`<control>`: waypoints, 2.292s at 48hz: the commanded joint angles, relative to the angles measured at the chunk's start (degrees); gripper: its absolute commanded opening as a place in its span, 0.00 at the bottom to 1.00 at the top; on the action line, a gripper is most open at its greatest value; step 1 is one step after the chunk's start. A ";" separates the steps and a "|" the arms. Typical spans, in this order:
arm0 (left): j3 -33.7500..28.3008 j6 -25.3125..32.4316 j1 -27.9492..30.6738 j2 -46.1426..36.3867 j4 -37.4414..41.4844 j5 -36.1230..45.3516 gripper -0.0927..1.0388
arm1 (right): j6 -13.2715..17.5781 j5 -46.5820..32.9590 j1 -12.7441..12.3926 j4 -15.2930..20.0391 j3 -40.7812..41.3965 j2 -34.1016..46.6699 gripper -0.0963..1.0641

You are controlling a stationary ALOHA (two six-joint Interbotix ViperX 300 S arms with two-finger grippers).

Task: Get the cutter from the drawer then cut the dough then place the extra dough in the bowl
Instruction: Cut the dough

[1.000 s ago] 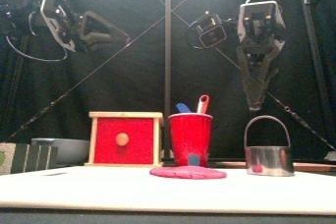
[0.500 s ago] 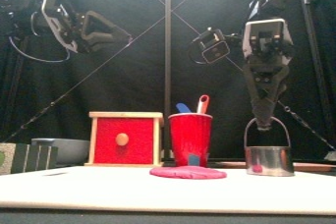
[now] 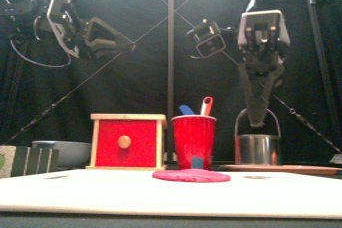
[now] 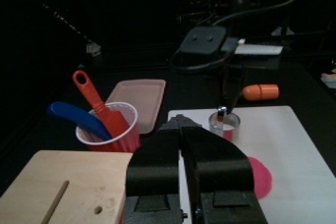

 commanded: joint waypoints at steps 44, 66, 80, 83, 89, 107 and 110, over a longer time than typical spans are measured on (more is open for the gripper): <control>5.63 0.00 4.13 -3.43 -4.04 -0.09 0.34 | -16.35 5.10 -2.72 4.22 -16.17 12.04 0.46; 5.89 -0.09 4.83 -3.43 -4.04 -0.09 0.34 | -16.35 4.92 -2.81 4.92 -16.52 13.45 0.46; 6.06 -0.09 4.92 -3.43 -4.92 -0.09 0.34 | -16.35 5.01 -3.25 4.57 -16.70 14.33 0.46; 6.24 0.18 5.01 -3.25 -4.92 -0.09 0.34 | -16.26 4.92 -3.52 3.78 -16.79 14.24 0.47; 6.77 0.26 5.71 -2.29 -4.83 0.44 0.36 | -16.17 4.39 -3.69 2.99 -16.96 14.15 0.59; 4.83 0.09 5.80 1.41 -4.75 3.25 0.41 | -15.03 3.52 -2.81 -0.97 -12.66 7.21 0.79; 3.34 0.09 5.71 1.67 -4.75 3.25 0.44 | -14.85 3.43 -2.64 -2.20 -9.49 4.39 0.79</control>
